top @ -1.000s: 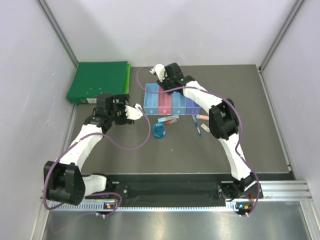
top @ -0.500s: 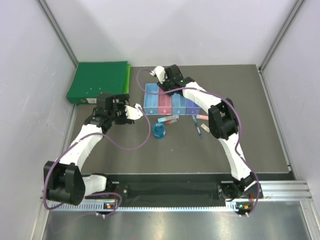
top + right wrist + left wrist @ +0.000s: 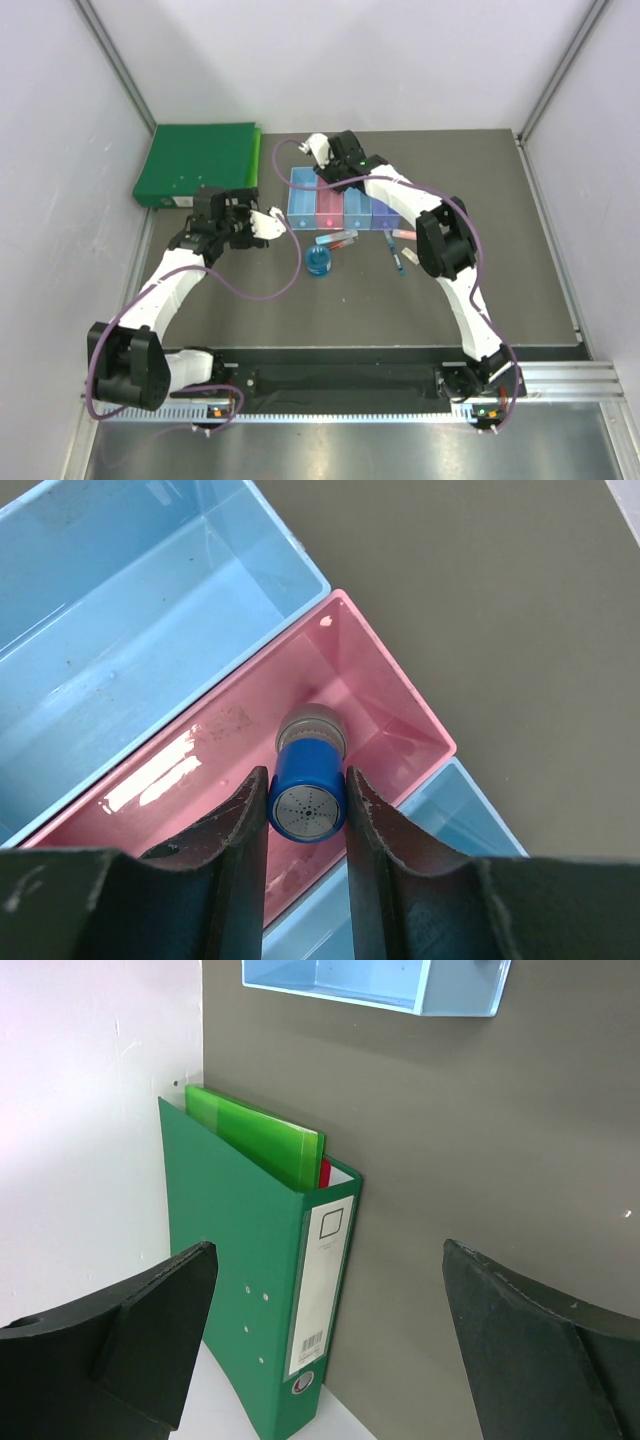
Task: Sort the stationery into containers
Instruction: Place the stationery in the storage box.
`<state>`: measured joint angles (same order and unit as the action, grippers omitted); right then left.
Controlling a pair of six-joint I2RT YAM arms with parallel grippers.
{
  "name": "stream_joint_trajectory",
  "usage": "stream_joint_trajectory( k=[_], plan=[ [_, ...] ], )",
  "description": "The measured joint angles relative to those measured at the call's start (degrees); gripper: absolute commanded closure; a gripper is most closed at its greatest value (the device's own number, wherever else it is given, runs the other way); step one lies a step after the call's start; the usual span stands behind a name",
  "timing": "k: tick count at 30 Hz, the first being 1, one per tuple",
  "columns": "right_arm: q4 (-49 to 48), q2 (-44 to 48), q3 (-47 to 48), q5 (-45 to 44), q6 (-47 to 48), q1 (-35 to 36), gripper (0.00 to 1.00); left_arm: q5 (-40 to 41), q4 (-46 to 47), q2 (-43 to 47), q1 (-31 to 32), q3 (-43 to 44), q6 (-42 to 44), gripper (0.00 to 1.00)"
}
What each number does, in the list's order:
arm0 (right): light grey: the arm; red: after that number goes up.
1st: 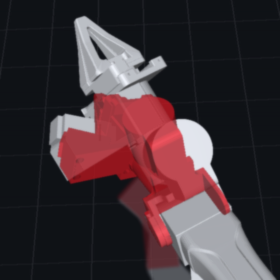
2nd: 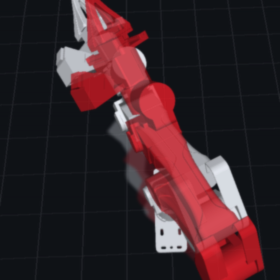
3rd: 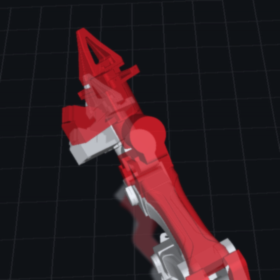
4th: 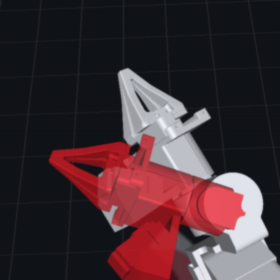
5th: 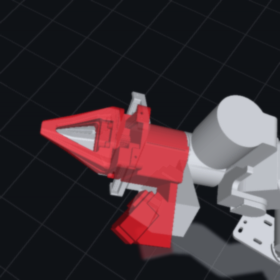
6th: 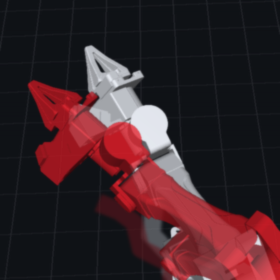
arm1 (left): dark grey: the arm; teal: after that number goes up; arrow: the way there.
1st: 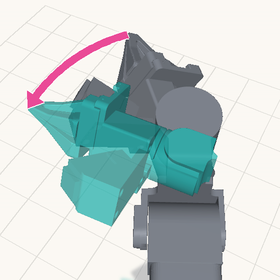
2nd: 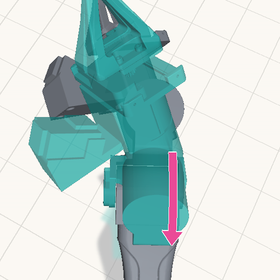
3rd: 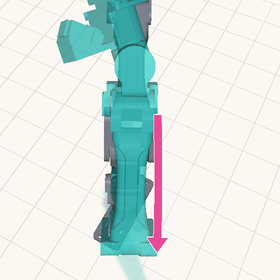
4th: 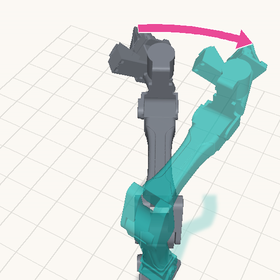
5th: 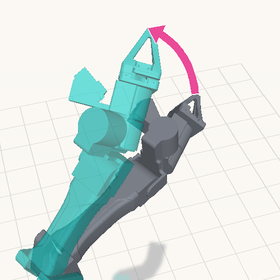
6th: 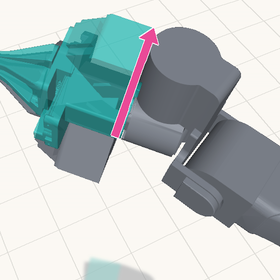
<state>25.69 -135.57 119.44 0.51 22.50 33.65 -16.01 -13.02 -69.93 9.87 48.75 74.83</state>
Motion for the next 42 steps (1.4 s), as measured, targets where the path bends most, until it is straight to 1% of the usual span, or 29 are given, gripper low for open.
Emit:
stream_joint_trajectory(
  k=[3,6,9,14,15,16,29,32,35,39,42],
  plan=[
    [-0.35,0.0,-0.33,0.02,0.02,0.07,0.66,0.0,0.07,0.0,-0.02,0.0,0.0,0.01],
    [-0.7,-0.02,-0.63,0.02,0.04,0.22,0.65,-0.02,0.17,0.0,-0.02,0.0,0.0,0.01],
    [-0.83,-0.02,-0.9,-0.02,0.07,0.35,0.54,-0.02,0.2,0.0,-0.02,0.0,0.0,0.01],
    [-1.01,-0.04,-0.92,-0.5,0.42,0.48,0.48,-0.07,0.2,0.0,-0.02,0.0,-0.04,0.01],
    [-1.01,-0.04,-0.92,-0.55,0.44,0.5,0.44,-0.13,0.2,0.0,-0.02,0.0,-0.07,0.01],
    [-1.07,-0.04,-0.92,-0.61,0.44,0.5,0.43,-0.2,0.2,0.0,-0.02,0.0,-0.11,0.01],
    [-2.29,0.02,-0.96,-2.23,0.46,0.59,0.41,-1.01,0.2,0.0,-0.02,0.0,-0.22,0.01],
    [-2.1,0.61,-0.96,-2.67,0.44,0.59,0.37,-1.42,0.17,0.0,-0.02,0.0,-0.22,0.01],
    [-2.03,2.73,-1.66,-3.28,0.46,0.59,0.33,-2.56,0.0,0.0,-0.02,0.0,-0.39,0.01],
    [-2.03,8.31,-3.21,-4.48,0.7,0.59,0.21,-5.16,-1.46,0.0,-0.02,0.39,-1.29,0.01],
    [-2.27,13.31,-4.17,-5.88,0.96,0.46,0.14,-8.26,-4.57,-0.02,-0.02,2.21,-1.97,0.01]
  ],
)
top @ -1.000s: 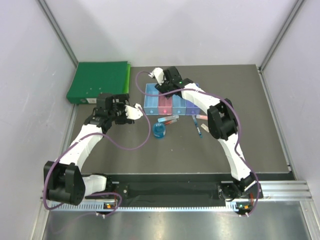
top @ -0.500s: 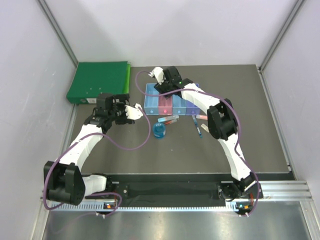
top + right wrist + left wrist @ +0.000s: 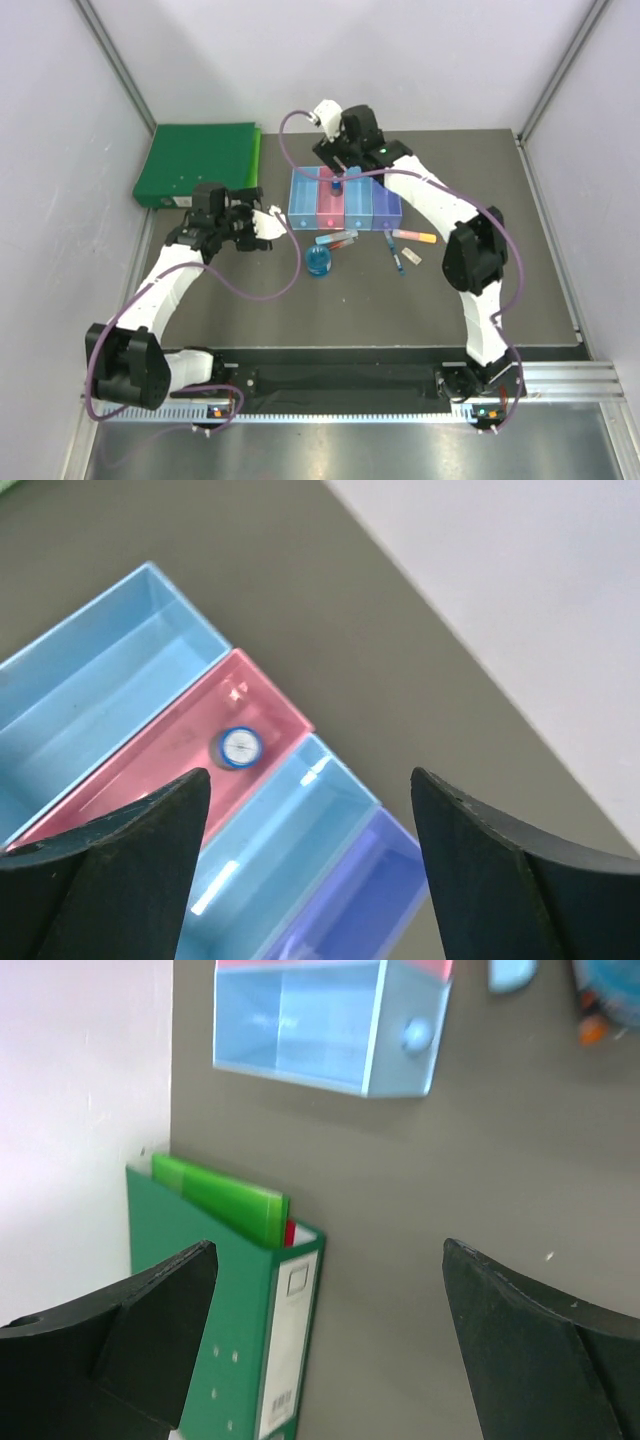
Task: Sort the stationery into containers
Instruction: Place the stationery in the storage box, then pick up the stationery from the center of the board.
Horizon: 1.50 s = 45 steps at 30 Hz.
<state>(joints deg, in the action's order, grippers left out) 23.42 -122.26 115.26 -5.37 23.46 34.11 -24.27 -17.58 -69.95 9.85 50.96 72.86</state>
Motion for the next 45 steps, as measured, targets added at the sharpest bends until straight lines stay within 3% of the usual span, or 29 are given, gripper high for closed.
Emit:
stream_joint_trajectory(
  k=[7,15,19,29,45],
  plan=[
    [-0.2,11.41,-6.56,-3.3,0.17,-1.57,0.14,-12.46,-16.44,-7.54,0.46,12.5,2.49,0.01],
    [1.7,15.13,-12.22,-5.9,-0.04,-7.43,0.13,-17.29,-38.38,-26.12,5.51,26.67,13.25,0.01],
    [3.19,16.31,-14.56,-7.21,-0.09,-11.15,0.13,-17.79,-44.72,-31.91,8.0,31.02,17.46,0.01],
    [5.4,19.06,-14.78,-7.85,-0.7,-20.61,0.13,-17.86,-45.88,-36.98,13.11,33.18,20.31,0.01],
    [5.77,20.5,-14.78,-7.1,-0.76,-21.16,0.14,-16.87,-42.25,-42.32,16.09,35.47,19.65,0.02]
  ],
)
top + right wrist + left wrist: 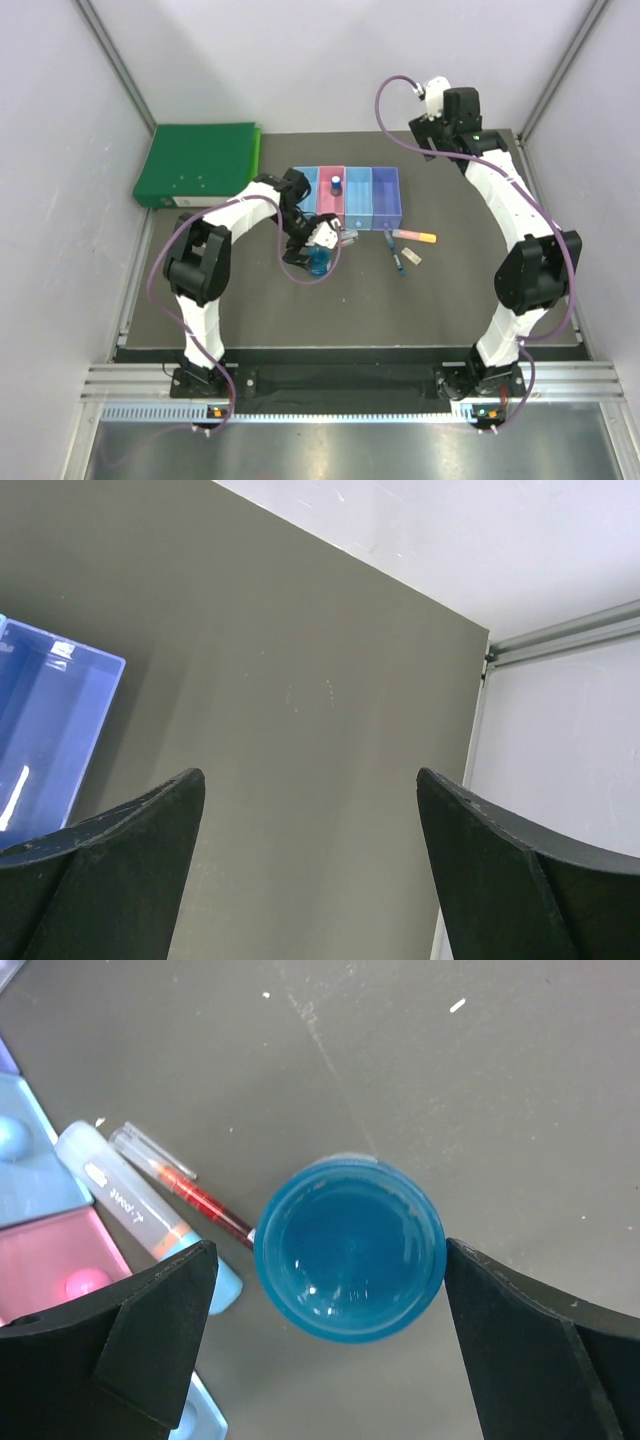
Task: Sort the stationery into containers
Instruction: Pick up the stationery from the center of the board.
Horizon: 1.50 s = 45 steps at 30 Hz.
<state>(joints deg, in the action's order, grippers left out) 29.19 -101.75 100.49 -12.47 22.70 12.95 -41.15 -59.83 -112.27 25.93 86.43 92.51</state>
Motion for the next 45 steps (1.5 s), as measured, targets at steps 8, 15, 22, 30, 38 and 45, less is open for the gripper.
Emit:
stream_joint_trajectory(
  k=[8,15,22,30,38,45],
  plan=[
    [0.02,0.0,0.0,0.13,-0.07,0.0,0.14,0.15,-0.07,-1.25,1.49,0.07,0.42,0.25],
    [0.02,0.0,0.0,0.33,-0.7,0.0,0.14,2.25,-1.92,-2.54,2.38,1.07,2.03,0.45],
    [0.02,0.0,-0.07,0.63,-0.9,0.0,0.14,5.2,-2.78,-2.67,3.1,2.69,2.47,0.81],
    [2.12,0.31,-4.02,6.47,-3.06,-0.52,0.13,6.51,-0.48,-1.75,3.04,4.96,-3.48,0.99],
    [5.42,0.35,-4.83,20.26,-6.05,-2.8,0.11,5.79,7.17,10.58,3.06,0.79,-10.71,1.0],
    [8.24,0.35,-2.99,35.6,-8.09,-3.85,0.1,6.69,14.91,17.4,3.06,-3.39,-15.87,1.0]
  ],
)
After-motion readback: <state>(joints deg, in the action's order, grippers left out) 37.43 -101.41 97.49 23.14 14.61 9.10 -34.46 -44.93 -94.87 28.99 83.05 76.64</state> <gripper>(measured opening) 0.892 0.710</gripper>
